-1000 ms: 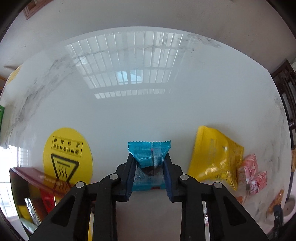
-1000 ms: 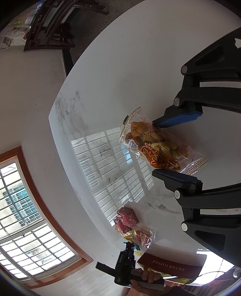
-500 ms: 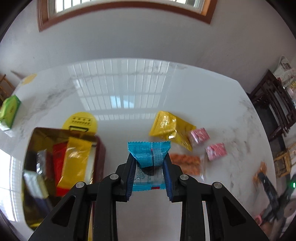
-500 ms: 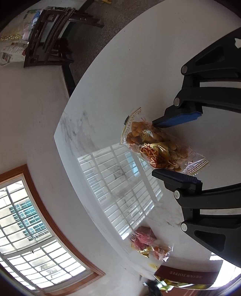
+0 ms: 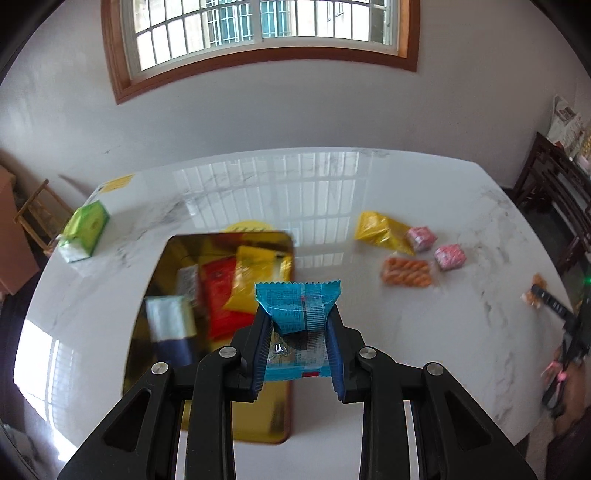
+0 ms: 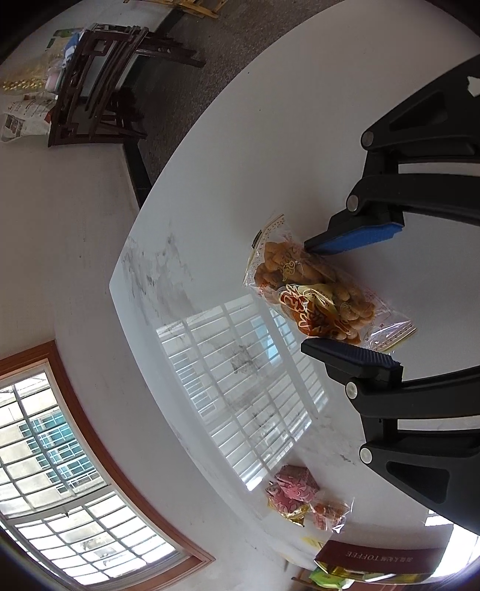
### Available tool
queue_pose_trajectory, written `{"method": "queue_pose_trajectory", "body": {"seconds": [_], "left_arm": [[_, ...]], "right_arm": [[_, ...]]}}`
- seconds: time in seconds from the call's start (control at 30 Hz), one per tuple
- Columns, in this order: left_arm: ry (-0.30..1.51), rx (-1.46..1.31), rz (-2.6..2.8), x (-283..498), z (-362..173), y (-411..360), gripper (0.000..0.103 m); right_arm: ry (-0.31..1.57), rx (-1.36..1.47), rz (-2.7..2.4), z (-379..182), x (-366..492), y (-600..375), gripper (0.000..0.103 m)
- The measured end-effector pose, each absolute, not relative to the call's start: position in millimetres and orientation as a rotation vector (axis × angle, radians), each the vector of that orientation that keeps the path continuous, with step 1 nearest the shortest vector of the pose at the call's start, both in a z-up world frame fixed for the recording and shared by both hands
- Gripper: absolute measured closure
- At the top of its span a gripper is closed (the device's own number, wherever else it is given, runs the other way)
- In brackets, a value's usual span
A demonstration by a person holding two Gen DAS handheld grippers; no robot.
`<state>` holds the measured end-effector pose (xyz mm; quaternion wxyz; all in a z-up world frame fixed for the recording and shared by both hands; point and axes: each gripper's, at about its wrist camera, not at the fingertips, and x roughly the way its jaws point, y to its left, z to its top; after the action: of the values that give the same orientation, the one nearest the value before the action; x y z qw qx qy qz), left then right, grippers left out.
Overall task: Organize snacks
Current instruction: 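Carry the blue candy over the gold tin with the left gripper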
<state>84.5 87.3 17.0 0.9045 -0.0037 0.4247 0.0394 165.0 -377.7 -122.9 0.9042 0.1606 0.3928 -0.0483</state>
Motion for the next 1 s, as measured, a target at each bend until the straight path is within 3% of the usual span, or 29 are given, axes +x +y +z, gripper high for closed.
{"method": "queue_pose_trajectory", "body": {"seconds": [1.0], "left_arm": [[0.947,-0.117,0.152,65.0,-59.0,183.2,0.074]], "right_arm": [[0.813,0.33,-0.122,-123.4,165.6,-377.6,0.059]]}}
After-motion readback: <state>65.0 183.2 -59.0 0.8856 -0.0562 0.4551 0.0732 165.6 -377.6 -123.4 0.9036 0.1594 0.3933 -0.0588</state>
